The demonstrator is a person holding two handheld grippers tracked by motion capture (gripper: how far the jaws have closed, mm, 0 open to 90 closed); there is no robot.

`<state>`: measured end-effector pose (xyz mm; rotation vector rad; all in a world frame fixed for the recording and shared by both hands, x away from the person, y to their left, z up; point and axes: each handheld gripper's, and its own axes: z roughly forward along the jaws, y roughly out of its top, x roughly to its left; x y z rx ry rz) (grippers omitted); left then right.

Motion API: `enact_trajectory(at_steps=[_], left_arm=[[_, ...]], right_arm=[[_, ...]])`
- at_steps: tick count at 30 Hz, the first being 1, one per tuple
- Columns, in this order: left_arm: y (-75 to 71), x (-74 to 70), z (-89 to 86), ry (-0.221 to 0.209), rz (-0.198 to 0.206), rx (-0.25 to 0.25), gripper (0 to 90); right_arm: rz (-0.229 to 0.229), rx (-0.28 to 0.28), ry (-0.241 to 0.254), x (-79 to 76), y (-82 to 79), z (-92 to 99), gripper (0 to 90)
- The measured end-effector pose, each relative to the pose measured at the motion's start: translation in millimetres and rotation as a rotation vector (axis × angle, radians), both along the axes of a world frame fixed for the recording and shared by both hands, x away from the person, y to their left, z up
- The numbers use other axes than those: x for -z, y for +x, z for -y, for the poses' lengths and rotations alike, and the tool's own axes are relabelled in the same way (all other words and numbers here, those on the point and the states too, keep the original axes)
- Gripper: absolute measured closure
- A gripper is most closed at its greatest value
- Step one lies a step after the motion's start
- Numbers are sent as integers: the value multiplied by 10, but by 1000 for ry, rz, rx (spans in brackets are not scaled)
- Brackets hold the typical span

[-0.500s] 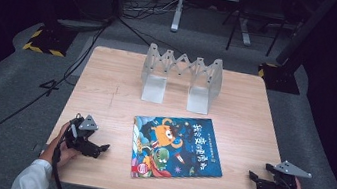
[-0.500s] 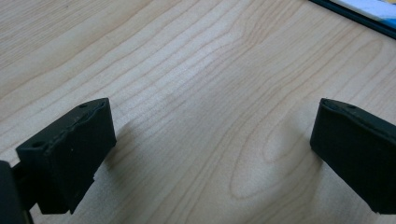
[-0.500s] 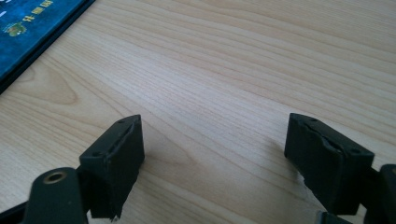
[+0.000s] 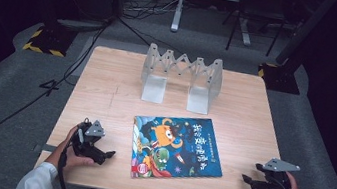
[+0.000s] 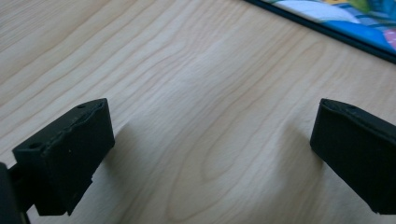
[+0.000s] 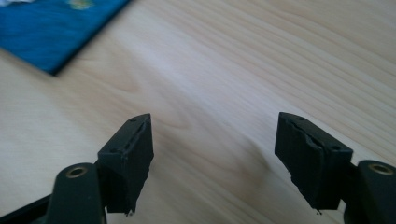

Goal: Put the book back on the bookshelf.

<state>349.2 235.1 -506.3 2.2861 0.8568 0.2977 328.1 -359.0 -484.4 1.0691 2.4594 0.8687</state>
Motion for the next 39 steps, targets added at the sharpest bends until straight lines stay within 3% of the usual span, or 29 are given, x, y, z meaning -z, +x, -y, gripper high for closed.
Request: enact_trajectory(at_steps=[1, 3, 4, 5, 7, 12, 16, 19, 22, 23, 26, 28, 29, 33, 39], left_arm=[[-6, -2, 59, 4, 4, 28, 1], [-8, 0, 83, 1, 3, 32, 1], [-6, -1, 102, 2, 3, 37, 1], [2, -2, 145, 4, 4, 39, 1], [1, -1, 183, 1, 3, 43, 0], [6, -1, 342, 0, 3, 67, 1], [4, -2, 374, 1, 4, 73, 1], [2, -1, 376, 1, 6, 72, 3], [-25, -2, 406, 2, 7, 96, 4], [-45, -1, 433, 2, 7, 111, 4], [-72, -1, 489, 2, 6, 140, 4], [-84, -2, 529, 4, 8, 158, 4], [-96, 0, 557, 0, 7, 169, 4], [-117, -4, 622, -8, 8, 222, 17], [-153, -10, 597, -31, 21, 257, 123]], right_arm=[[-14, -30, -7, -18, 1, -74, 283], [-21, -56, -31, -35, 7, -170, 308], [-38, -89, -45, -41, 12, -247, 317], [-84, -119, -67, -34, 25, -389, 336], [-98, -131, -74, -28, 25, -438, 339], [-133, -184, -89, -60, 24, -672, 451], [-150, -173, -94, -74, 57, -728, 469], [-159, -206, -109, -83, 67, -787, 474], [-156, -212, -89, -75, 70, -810, 475], [-183, -233, -68, -83, 46, -783, 497], [-218, -247, -146, -130, -4, -756, 546], [-227, -249, -164, -141, -2, -757, 579], [-245, -236, -206, -163, 16, -780, 608], [-286, -251, -271, -196, 87, -869, 663], [-305, -265, -273, -202, 195, -941, 689]])
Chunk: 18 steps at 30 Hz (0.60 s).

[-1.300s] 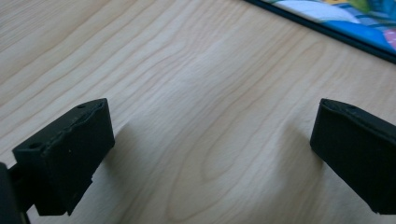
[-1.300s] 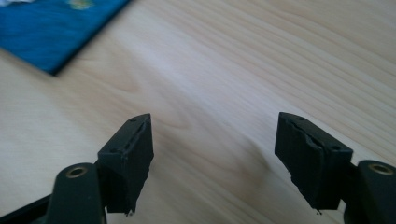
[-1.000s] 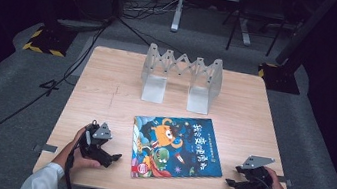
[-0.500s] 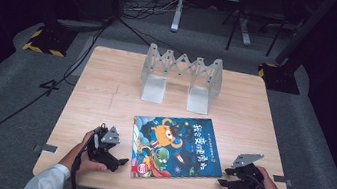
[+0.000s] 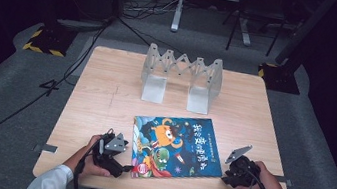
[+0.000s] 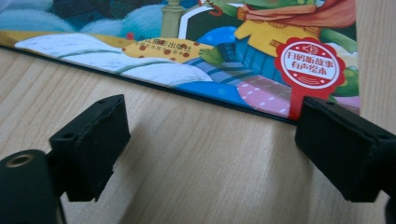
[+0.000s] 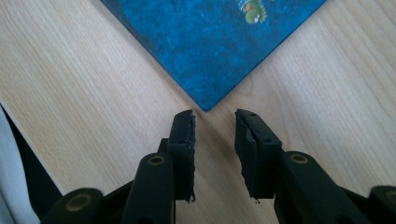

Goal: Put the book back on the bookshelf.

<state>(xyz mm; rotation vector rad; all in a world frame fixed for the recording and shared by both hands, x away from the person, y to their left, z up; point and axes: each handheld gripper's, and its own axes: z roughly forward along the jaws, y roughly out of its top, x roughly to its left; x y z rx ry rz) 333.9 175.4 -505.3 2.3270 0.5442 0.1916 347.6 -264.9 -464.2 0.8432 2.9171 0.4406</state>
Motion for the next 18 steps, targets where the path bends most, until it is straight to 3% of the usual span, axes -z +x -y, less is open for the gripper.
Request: enact_trajectory(at_steps=[9, 18], left_arm=[[-45, -13, 42, -4, -4, 7, 185], [-116, -12, 242, -14, -7, 47, 204]], right_arm=[[2, -18, -12, -4, 46, -59, 738], [39, 43, 30, 15, 122, 96, 692]])
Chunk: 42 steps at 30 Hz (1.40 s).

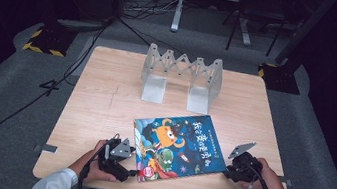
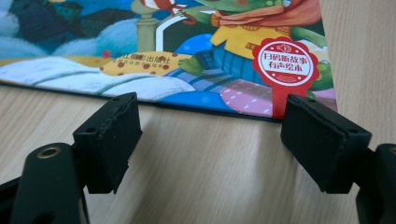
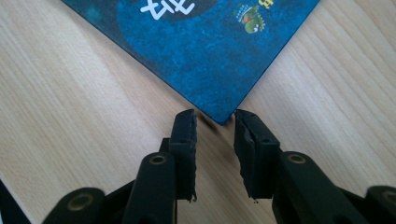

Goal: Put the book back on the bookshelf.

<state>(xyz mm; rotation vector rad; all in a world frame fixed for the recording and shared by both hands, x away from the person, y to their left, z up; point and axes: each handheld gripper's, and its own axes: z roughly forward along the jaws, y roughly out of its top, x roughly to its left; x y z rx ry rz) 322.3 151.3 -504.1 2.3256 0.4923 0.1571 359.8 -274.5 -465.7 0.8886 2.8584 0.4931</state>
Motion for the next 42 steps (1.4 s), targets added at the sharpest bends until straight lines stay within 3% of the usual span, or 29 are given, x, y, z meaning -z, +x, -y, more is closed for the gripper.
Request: enact_trajectory(at_steps=[5, 9, 13, 14, 16, 19, 21, 22, 23, 25, 26, 32, 37, 38, 40, 41, 42], left_arm=[[-35, -3, 105, 9, 10, 13, 199], [-15, 3, 34, 5, 11, 0, 196], [76, 2, -77, 18, 7, -55, 150], [150, 5, -150, 16, 9, -110, 150], [190, 0, -184, 15, 6, -124, 155], [187, -7, -136, 20, 7, -89, 181], [109, -30, -41, 5, 6, -26, 320], [109, -30, -41, 5, 6, -26, 417], [74, -39, 14, 2, 4, 1, 417], [53, -64, 70, 4, -25, 30, 527], [54, -67, 84, 2, -34, 23, 540], [58, -55, 91, -32, -66, 24, 517], [16, -53, 116, -19, -47, 20, 493], [-7, -47, 127, -7, -18, 31, 484], [-26, -43, 135, 8, 2, 40, 465], [-33, -37, 139, 12, 9, 42, 426], [-25, -22, 140, 4, 10, 20, 307]], right_arm=[[-19, 23, -5, -6, 96, 73, 693], [-34, 27, -24, -15, 142, 90, 674], [-27, 47, -26, -14, 127, 119, 692], [-21, 57, -35, -16, 122, 139, 702], [-16, 62, -40, -17, 117, 151, 705], [-23, 44, -17, -12, 112, 159, 759], [-39, 34, -11, -15, 141, 177, 780], [-39, 34, -11, -15, 141, 177, 780], [-43, 29, -10, -15, 149, 180, 783], [-46, 15, -11, -16, 144, 176, 846], [-44, 13, -8, -13, 139, 183, 862], [-27, 12, 18, -3, 129, 251, 868], [-4, 1, 25, 3, 104, 265, 866], [-2, 8, 55, 14, 99, 300, 864], [2, 6, 66, 19, 98, 314, 863], [2, 11, 84, 26, 93, 334, 864], [2, 19, 105, 35, 87, 356, 863]])
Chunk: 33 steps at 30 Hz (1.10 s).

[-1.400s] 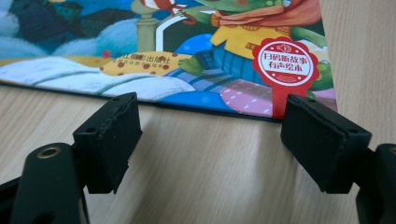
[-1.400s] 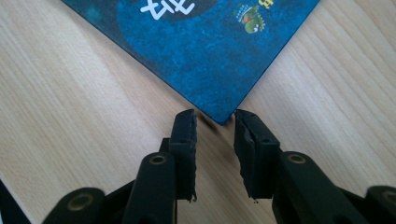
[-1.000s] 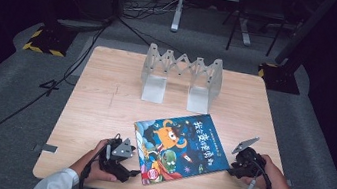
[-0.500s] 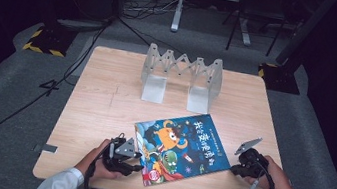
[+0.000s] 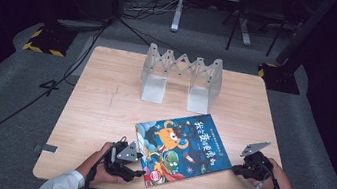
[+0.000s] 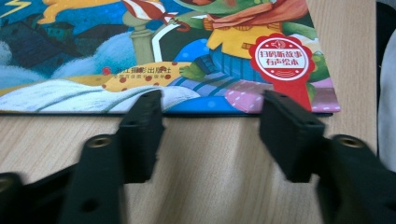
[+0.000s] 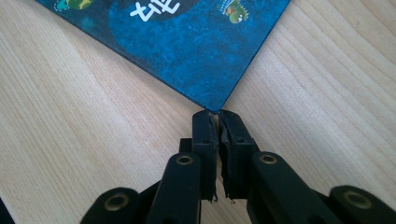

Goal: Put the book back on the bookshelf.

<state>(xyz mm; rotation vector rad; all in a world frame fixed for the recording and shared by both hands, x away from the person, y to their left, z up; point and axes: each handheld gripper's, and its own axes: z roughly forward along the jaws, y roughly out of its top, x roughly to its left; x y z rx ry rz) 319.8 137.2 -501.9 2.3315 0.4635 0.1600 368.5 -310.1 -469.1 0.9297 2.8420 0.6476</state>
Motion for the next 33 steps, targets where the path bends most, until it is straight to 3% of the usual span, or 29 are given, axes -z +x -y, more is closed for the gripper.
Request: enact_trajectory(at_steps=[2, 10, 12, 13, 14, 15, 18, 20, 21, 27, 28, 31, 33], left_arm=[[22, 1, -17, -5, -13, -28, 298], [16, 10, -27, 9, -8, -37, 218], [15, 10, -26, 9, -9, -37, 210], [15, 11, -27, 8, -8, -36, 210], [15, 10, -26, 9, -9, -36, 210], [15, 10, -26, 9, -9, -36, 210], [18, 12, -29, 8, -7, -31, 210], [20, 14, -24, 5, -8, -30, 210], [20, 15, -23, 4, -6, -29, 210], [18, 17, -19, 3, -7, -25, 210], [19, 17, -18, 3, -6, -24, 210], [19, 18, -19, 2, -7, -23, 210], [22, 18, -19, 3, -6, -20, 209]], right_arm=[[1, 2, 16, 7, -5, 15, 863], [2, 11, 66, 16, -18, 49, 881], [20, 9, 169, -55, -24, 53, 879], [20, 9, 169, -55, -24, 53, 879], [45, 14, 84, -74, -37, -6, 821], [45, 14, 84, -74, -37, -6, 821], [16, -5, -12, -39, -40, -76, 775], [-13, -12, -29, -31, -28, -98, 758], [-27, -9, -69, -35, -12, -115, 760], [-74, -35, -110, -55, 61, -188, 749], [-87, -44, -145, -65, 109, -235, 759], [-98, -40, -173, -72, 142, -273, 769], [-94, -66, -243, -85, 149, -378, 759]])
